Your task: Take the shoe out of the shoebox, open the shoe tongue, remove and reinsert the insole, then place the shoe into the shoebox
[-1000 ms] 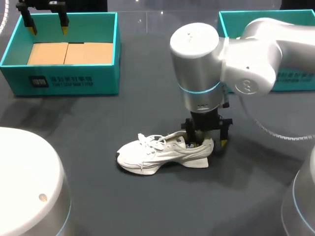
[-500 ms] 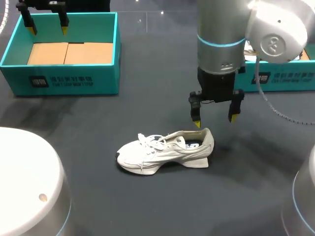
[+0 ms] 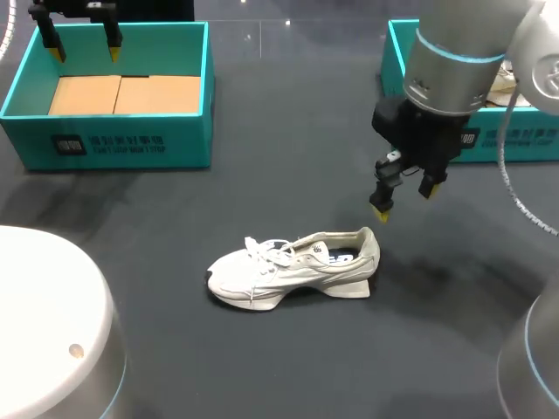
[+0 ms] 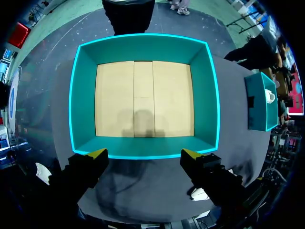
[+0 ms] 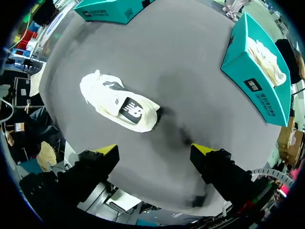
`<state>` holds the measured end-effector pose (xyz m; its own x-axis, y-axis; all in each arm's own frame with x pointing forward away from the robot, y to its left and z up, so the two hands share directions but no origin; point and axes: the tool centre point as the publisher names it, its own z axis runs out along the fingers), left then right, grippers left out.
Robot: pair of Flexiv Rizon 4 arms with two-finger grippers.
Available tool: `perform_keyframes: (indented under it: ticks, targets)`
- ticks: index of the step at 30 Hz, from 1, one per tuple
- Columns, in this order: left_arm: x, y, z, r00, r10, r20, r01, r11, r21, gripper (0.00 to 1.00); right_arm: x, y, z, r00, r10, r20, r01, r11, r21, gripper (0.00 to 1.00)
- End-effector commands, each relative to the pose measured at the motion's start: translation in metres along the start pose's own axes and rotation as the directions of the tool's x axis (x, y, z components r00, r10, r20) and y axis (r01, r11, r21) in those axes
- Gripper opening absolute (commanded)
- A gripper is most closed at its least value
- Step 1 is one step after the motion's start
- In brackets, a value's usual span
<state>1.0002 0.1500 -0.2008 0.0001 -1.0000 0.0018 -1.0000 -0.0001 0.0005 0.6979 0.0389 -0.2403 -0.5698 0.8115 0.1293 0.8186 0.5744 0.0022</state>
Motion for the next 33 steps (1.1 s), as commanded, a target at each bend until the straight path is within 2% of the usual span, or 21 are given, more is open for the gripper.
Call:
perform_keyframes:
  ticks: [1, 4, 6, 8, 10, 13, 16, 18, 31, 33]
  targets:
    - [0.000, 0.000, 0.000, 1.000, 0.000, 0.001, 0.000, 1.000, 0.000, 1.00, -0.006, -0.009, 0.002, 0.993, -0.016, -0.117, 0.008, 0.998, -0.069, 1.00]
    - [0.000, 0.000, 0.000, 1.000, 0.000, 0.001, 0.000, 1.000, 0.000, 1.00, -0.006, -0.009, 0.002, 0.993, -0.016, -0.117, 0.008, 0.998, -0.069, 1.00]
    - [0.000, 0.000, 0.000, 1.000, 0.000, 0.001, 0.000, 1.000, 0.000, 1.00, -0.007, -0.007, 0.009, 0.984, -0.114, -0.140, 0.083, 0.974, -0.210, 1.00]
    - [0.000, 0.000, 0.000, 1.000, 0.000, 0.001, 0.000, 1.000, 0.000, 1.00, -0.015, -0.012, 0.016, 0.957, -0.216, -0.192, 0.141, 0.929, -0.343, 1.00]
    - [0.000, 0.000, 0.000, 1.000, 0.000, 0.001, 0.000, 1.000, 0.000, 1.00, -0.023, -0.014, 0.022, 0.934, -0.286, -0.215, 0.177, 0.891, -0.418, 1.00]
    - [0.000, 0.000, 0.000, 1.000, 0.000, 0.001, 0.000, 1.000, 0.000, 1.00, -0.029, -0.014, 0.028, 0.921, -0.338, -0.193, 0.213, 0.852, -0.478, 1.00]
    - [0.000, 0.000, 0.000, 1.000, 0.000, 0.001, 0.000, 1.000, 0.000, 1.00, -0.033, -0.012, 0.031, 0.923, -0.350, -0.158, 0.227, 0.829, -0.512, 1.00]
    - [0.000, 0.000, 0.000, 1.000, 0.000, 0.001, 0.000, 1.000, 0.000, 1.00, -0.036, -0.011, 0.035, 0.904, -0.395, -0.165, 0.251, 0.802, -0.542, 1.00]
    - [0.000, 0.000, 0.000, 1.000, 0.000, 0.001, 0.000, 1.000, 0.000, 1.00, -0.036, -0.011, 0.035, 0.904, -0.395, -0.165, 0.251, 0.802, -0.542, 1.00]
    - [0.000, 0.000, 0.000, 1.000, 0.000, 0.001, 0.000, 1.000, 0.000, 1.00, -0.034, -0.011, 0.044, 0.882, -0.452, -0.136, 0.300, 0.759, -0.578, 1.00]
